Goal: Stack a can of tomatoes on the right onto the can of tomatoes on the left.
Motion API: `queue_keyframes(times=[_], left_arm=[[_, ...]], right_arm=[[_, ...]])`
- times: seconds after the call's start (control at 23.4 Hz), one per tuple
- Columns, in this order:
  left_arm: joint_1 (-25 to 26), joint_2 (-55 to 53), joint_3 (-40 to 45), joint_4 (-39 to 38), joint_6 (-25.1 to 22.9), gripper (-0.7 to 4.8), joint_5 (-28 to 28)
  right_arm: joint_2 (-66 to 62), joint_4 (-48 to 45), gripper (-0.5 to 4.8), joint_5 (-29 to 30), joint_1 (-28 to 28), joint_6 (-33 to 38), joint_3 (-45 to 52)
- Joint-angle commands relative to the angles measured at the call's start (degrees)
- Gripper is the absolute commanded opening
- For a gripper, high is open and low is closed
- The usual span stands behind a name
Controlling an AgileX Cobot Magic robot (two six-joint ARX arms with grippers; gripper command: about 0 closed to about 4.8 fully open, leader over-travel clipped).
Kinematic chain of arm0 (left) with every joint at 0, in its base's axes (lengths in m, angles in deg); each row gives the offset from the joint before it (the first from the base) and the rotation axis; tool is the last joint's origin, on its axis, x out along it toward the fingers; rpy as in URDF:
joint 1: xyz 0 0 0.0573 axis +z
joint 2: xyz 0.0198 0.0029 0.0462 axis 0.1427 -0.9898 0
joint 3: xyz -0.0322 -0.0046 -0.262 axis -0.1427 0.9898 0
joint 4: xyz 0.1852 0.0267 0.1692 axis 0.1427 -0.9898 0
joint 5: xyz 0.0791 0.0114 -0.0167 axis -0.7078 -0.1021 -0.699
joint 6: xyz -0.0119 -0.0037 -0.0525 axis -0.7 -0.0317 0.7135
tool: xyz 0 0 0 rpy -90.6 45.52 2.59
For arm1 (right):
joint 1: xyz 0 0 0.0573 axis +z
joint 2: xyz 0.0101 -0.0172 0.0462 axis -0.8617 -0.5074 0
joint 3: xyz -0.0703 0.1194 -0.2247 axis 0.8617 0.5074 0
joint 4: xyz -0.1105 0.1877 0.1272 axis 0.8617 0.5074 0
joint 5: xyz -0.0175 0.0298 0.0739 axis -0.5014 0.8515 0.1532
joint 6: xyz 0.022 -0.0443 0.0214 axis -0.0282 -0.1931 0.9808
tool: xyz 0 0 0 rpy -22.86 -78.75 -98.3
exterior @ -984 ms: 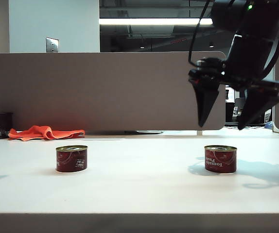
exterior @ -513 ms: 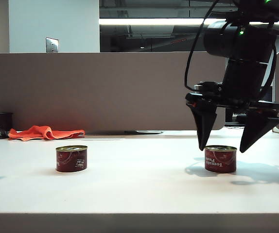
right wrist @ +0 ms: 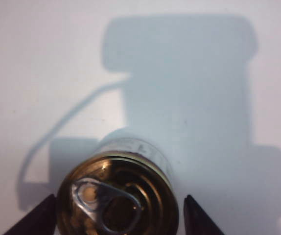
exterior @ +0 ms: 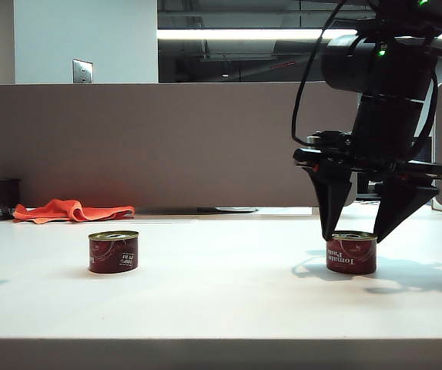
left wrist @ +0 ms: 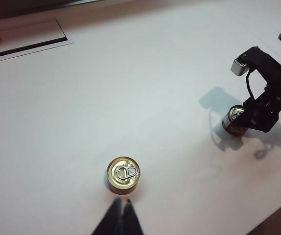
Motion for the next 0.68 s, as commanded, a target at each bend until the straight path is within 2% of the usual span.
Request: queue_keyframes(times=[0.04,0.43,0.68], left_arm=[[0.0,0.1,-0.2,0.4,-1.1,-0.05,0.1],[0.0,0.1,-0.2,0.9,-1.1,-0.05,0.1],[0.0,0.1,-0.2,1.3,-1.1,-0.05,-1.3]], right_arm=[[0.2,-0.3,3.06,-0.2,0.1,0.2,-0.3],[0.4,-2.8,3.04,1.9,0.2,0.2,-2.1],[0.3,-3.2,3.04,2.8,5.2,0.1,-11.7]])
